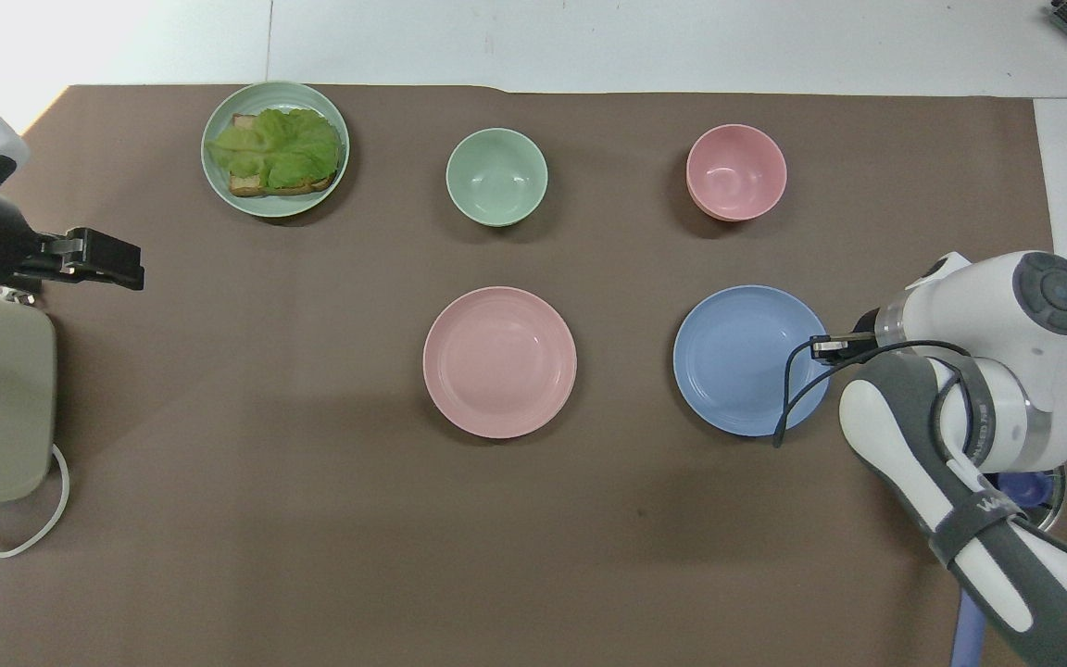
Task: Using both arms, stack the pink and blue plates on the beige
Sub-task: 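Grasp the blue plate rim with the right gripper, then slide the blue plate with the right gripper onto the pink plate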
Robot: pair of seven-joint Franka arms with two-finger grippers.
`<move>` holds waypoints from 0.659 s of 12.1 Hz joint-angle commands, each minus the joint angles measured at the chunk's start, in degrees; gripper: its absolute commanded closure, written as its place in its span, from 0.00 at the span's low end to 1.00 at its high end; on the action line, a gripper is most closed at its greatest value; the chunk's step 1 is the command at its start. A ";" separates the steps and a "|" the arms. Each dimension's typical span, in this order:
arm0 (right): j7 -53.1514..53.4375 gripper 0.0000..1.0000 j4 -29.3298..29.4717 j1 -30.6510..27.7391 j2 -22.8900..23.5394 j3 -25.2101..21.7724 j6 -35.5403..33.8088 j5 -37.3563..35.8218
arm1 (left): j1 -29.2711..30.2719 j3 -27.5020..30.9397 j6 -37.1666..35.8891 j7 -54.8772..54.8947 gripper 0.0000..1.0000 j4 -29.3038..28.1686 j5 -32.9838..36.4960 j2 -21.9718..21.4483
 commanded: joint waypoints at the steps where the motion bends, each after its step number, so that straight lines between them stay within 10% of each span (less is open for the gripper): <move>1: 0.08 1.00 6.69 0.26 -0.54 2.11 -6.10 1.56 | 0.58 -0.36 -0.79 0.05 0.00 -0.03 0.93 -0.33; 8: 20.38 1.00 10.58 4.81 0.52 9.94 -4.01 3.30 | 0.58 -0.36 -0.79 0.14 0.00 -0.03 0.93 -0.33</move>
